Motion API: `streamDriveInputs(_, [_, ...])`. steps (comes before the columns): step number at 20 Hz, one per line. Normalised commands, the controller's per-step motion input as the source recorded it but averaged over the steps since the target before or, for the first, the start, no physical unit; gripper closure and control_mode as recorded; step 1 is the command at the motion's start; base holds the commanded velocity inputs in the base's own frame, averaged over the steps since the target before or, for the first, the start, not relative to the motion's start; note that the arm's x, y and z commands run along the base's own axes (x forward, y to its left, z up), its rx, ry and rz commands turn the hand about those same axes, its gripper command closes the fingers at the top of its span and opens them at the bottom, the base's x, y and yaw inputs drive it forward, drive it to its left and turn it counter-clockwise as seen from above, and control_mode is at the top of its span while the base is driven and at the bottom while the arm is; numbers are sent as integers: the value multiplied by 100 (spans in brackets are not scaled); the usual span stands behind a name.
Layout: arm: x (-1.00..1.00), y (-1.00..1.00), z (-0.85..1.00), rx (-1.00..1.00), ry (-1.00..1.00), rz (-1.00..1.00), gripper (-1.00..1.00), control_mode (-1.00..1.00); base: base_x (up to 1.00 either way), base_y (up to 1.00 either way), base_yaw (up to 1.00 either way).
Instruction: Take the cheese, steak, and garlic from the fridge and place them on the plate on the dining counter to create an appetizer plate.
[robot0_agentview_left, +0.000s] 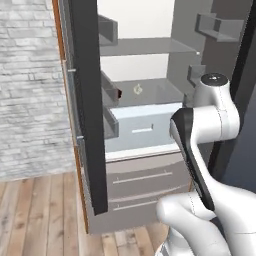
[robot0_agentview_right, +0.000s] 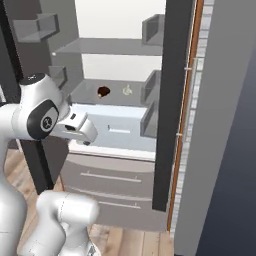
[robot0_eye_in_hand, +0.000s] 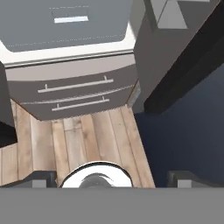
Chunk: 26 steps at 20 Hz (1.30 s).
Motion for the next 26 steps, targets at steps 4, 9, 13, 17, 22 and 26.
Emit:
streamDriveInputs(4, [0, 0, 0, 0, 0, 0, -100, 100, 100, 0, 0])
streamDriveInputs(9, [0, 0, 0, 0, 0, 0, -100, 100, 100, 0, 0])
streamDriveInputs(13, [40, 0, 0, 8, 3, 0, -100, -100, 24, 0, 0])
streamDriveInputs(17, [26, 0, 0, 17, 0, 6, -100, -100, 0, 0, 0])
streamDriveInputs(22, [48, 26, 0, 8, 0, 5, -100, -100, 0, 0, 0])
streamDriveInputs(26, [60, 34, -1, 6, 0, 5, -100, -100, 0, 0, 0])
